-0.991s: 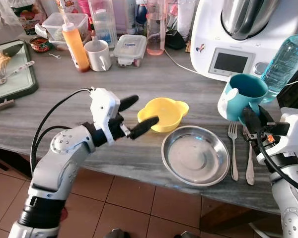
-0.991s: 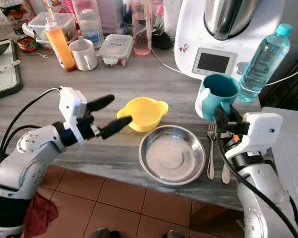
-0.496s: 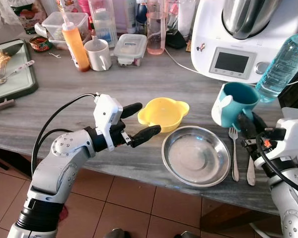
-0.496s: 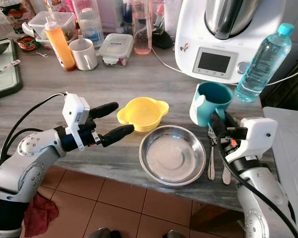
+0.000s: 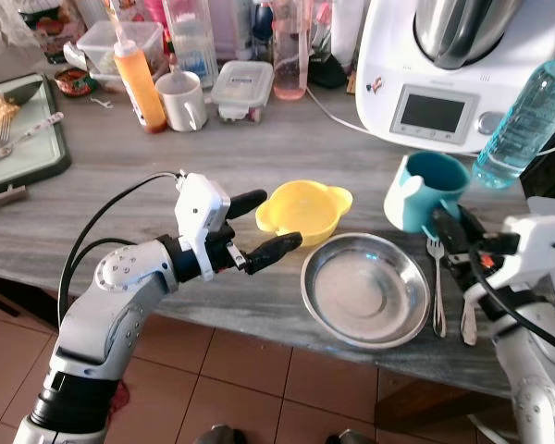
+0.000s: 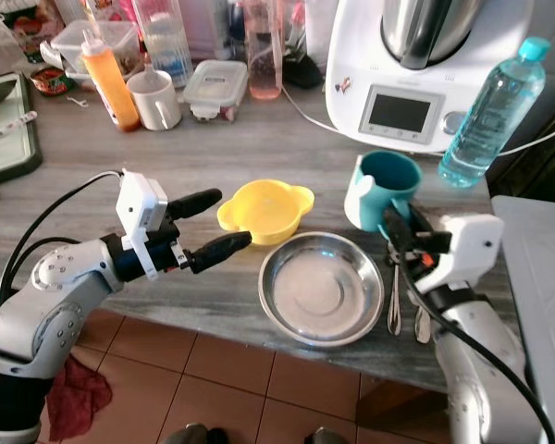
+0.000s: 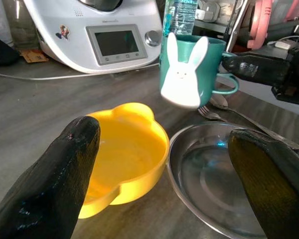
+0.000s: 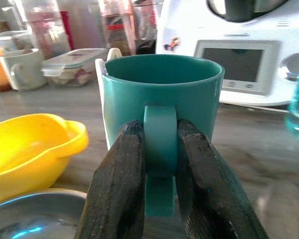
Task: Setting the table
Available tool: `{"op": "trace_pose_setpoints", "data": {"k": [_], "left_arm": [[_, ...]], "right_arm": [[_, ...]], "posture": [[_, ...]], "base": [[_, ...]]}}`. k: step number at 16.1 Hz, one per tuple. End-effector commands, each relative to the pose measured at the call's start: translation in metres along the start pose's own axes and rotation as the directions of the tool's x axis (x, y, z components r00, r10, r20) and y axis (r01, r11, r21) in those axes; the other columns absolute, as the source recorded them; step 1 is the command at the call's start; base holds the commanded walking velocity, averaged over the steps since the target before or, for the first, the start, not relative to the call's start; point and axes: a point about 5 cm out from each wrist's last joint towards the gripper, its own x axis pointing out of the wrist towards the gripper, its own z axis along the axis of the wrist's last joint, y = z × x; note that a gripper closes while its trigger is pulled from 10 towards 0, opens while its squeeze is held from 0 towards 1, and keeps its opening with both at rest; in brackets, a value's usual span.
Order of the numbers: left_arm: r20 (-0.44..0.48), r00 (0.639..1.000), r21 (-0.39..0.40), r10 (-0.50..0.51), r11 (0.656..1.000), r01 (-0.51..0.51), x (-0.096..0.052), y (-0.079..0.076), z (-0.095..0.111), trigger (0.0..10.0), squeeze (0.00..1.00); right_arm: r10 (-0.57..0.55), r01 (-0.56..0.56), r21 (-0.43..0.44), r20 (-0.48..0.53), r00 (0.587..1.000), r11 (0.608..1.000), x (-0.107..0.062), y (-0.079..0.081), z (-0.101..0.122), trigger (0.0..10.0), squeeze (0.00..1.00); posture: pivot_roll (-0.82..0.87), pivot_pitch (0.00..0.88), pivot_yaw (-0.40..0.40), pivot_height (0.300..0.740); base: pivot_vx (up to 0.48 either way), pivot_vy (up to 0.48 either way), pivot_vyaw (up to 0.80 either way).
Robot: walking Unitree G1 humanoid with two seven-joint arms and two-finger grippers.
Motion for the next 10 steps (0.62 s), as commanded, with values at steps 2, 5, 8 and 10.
{"op": "trace_pose_setpoints", "data": {"k": [2, 5, 8, 10], "left_arm": [[0.000, 1.000, 0.009, -0.003, 1.000, 0.003, -0.0010, -0.0030, 0.0023, 10.0, 0.00], [0.002, 1.000, 0.005, 0.008, 1.000, -0.008, -0.0010, -0.0031, 0.0024, 10.0, 0.00], [0.001, 1.000, 0.004, 0.005, 1.000, -0.005, -0.0009, -0.0046, 0.0021, 10.0, 0.00], [0.000, 1.000, 0.005, 0.005, 1.000, -0.005, -0.0008, -0.0045, 0.0023, 10.0, 0.00]], "right_arm": [[0.057, -0.057, -0.001, 0.010, 0.998, 0.998, 0.0052, 0.0059, -0.0003, 10.0, 0.00], [0.070, -0.070, -0.014, -0.001, 0.998, 0.997, 0.0063, 0.0058, -0.0035, 10.0, 0.00], [0.054, -0.054, -0.043, -0.011, 0.998, 0.998, 0.0047, 0.0000, -0.0071, 10.0, 0.00], [0.047, -0.047, -0.049, -0.015, 0.999, 0.998, 0.0035, -0.0030, -0.0079, 10.0, 0.00]], "posture": [[0.06, 0.182, 0.023, 0.714], [0.06, 0.181, 0.018, 0.714], [0.07, 0.180, 0.020, 0.714], [0.07, 0.180, 0.021, 0.714]], "base": [[0.000, 0.000, 0.00], [0.000, 0.000, 0.00], [0.000, 0.000, 0.00], [0.000, 0.000, 0.00]]}}
